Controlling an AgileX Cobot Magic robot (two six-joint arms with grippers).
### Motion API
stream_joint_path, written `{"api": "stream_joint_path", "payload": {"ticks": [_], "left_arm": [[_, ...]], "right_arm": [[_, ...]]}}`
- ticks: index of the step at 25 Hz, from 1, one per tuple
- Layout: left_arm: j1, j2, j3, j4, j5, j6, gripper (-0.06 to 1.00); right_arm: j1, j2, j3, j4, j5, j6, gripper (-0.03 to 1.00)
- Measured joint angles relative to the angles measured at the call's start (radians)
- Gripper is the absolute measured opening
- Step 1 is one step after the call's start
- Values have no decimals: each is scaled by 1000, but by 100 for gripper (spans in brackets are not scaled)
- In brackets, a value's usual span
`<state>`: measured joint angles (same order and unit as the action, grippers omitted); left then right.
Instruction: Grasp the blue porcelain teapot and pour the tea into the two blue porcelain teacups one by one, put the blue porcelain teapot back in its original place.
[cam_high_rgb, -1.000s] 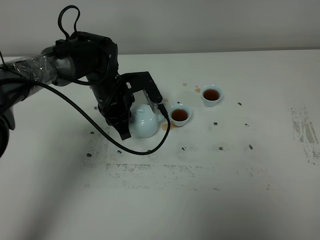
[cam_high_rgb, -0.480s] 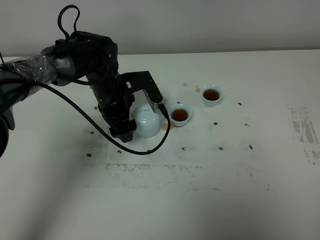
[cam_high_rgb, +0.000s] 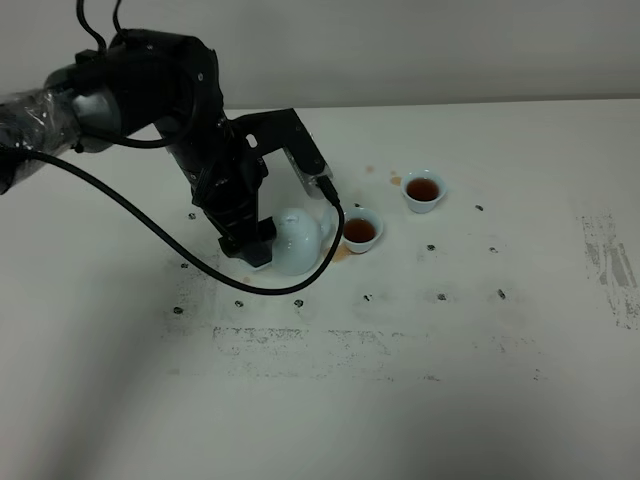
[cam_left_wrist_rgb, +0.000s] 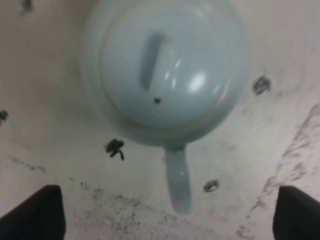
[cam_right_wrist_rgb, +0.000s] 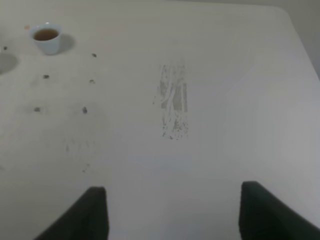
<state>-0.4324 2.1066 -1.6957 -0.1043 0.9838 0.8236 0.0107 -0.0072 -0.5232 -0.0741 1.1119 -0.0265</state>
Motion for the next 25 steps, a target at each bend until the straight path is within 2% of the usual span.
{"api": "stream_joint_path", "payload": {"ticks": [3,6,10,12,15,21,25], "left_arm": [[5,-14,-34,-11,29,-63,8],[30,-14,-77,-12,31,-173,8],[96,-14,-131,0,12,-412,8],[143,-14,-139,28,-10,-564,8],[235,-14,-139,74,-32,-715,8],[399,-14,-139,87,-38,-796,8],[455,-16,-139,93,8,-824,8]], "right_arm": [[0,0,0,0,0,0,54],[0,0,0,0,0,0,54],[0,0,0,0,0,0,54],[0,0,0,0,0,0,54],[0,0,0,0,0,0,54],[0,0,0,0,0,0,54],[0,0,0,0,0,0,54]]}}
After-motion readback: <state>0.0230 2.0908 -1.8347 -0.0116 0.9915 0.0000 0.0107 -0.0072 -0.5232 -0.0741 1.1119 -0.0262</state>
